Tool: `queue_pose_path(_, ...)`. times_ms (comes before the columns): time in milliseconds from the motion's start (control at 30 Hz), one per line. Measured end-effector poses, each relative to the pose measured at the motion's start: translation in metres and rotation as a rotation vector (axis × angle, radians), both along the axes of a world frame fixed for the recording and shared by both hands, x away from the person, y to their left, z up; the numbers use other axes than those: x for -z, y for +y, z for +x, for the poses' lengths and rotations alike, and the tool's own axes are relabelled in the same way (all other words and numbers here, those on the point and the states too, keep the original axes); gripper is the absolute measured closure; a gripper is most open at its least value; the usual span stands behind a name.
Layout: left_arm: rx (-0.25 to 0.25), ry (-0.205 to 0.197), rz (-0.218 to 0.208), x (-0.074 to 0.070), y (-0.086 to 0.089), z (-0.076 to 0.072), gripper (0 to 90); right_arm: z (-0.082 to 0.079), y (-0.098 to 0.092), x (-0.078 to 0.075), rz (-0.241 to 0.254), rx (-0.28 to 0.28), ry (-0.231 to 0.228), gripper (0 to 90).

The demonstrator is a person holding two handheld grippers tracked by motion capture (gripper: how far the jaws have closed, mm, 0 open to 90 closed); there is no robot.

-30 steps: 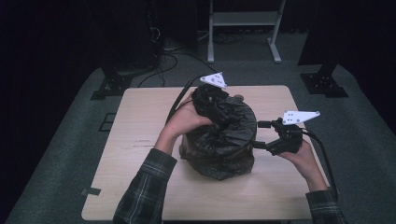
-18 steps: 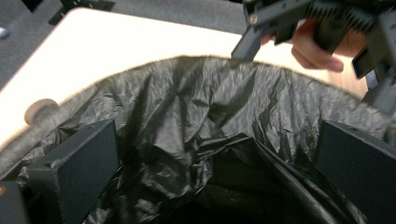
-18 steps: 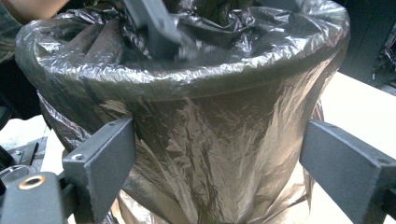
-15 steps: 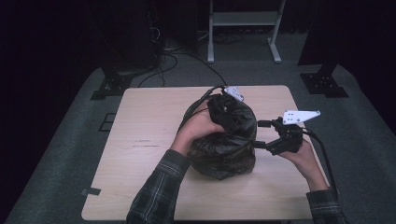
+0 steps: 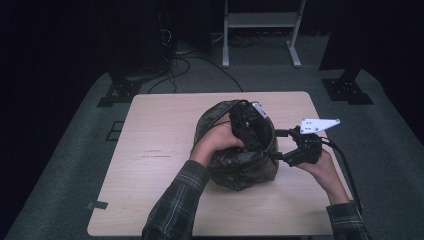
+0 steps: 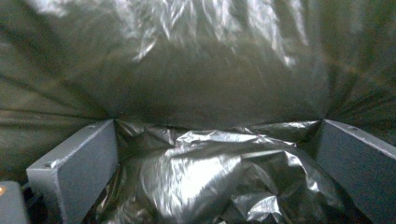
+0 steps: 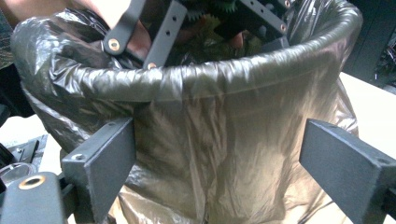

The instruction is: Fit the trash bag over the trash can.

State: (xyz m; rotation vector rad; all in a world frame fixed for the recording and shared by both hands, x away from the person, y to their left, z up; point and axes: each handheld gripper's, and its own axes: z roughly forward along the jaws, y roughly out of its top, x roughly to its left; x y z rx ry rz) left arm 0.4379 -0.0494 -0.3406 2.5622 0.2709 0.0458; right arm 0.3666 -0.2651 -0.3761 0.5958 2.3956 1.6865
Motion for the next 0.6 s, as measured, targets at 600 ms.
queue_pose_path(600, -0.100, -0.032, 0.034, -0.013, 0.025, 0.010, 0.0, -0.002, 0.003, -0.003, -0.001, -0.006, -0.005, 9.7)
